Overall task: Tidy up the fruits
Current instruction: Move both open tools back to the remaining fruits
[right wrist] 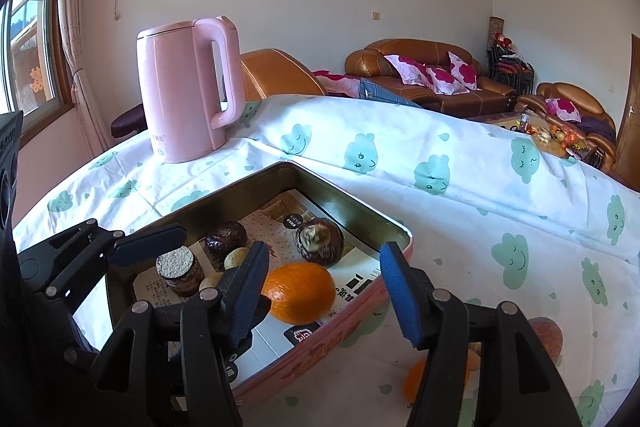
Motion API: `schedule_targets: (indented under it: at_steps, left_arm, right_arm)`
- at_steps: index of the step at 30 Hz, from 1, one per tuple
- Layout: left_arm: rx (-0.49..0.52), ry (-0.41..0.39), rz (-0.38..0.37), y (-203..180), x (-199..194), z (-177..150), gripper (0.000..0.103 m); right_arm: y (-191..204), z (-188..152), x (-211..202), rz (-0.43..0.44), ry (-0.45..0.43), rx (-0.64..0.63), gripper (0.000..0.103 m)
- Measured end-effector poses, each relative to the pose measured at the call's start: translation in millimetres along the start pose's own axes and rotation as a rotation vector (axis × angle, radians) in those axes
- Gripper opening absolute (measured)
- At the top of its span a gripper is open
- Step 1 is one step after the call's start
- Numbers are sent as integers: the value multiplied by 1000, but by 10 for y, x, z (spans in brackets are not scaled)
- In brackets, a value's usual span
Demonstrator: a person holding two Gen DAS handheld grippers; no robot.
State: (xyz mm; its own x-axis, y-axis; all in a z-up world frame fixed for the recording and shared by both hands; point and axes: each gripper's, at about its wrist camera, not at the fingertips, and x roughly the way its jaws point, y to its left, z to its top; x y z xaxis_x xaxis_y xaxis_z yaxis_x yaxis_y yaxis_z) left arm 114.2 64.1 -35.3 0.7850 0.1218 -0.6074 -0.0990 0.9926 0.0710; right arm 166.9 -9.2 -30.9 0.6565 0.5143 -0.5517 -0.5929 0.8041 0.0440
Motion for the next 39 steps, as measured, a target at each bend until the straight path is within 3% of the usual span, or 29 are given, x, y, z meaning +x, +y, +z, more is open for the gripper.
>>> schedule_targets:
  at_steps: [6, 15, 27, 36, 39]
  left_arm:
    - [-2, -14, 8, 4, -28, 5, 88]
    - [-6, -41, 10, 4, -76, 7, 95]
    - [-27, -59, 19, 53, -107, 25, 95]
    - [-75, -133, 24, 97, -265, 46, 95]
    - [-73, -148, -6, -3, -326, 45, 95]
  right_arm:
    - [-22, -3, -54, -17, -29, 4, 65]
    - [-67, -15, -142, -57, -55, 12, 70]
    - [-201, -40, -361, -123, -76, 11, 73]
    - [-827, -287, -867, -264, -67, 93, 75]
    - [-1036, -417, -980, -302, -48, 141, 78]
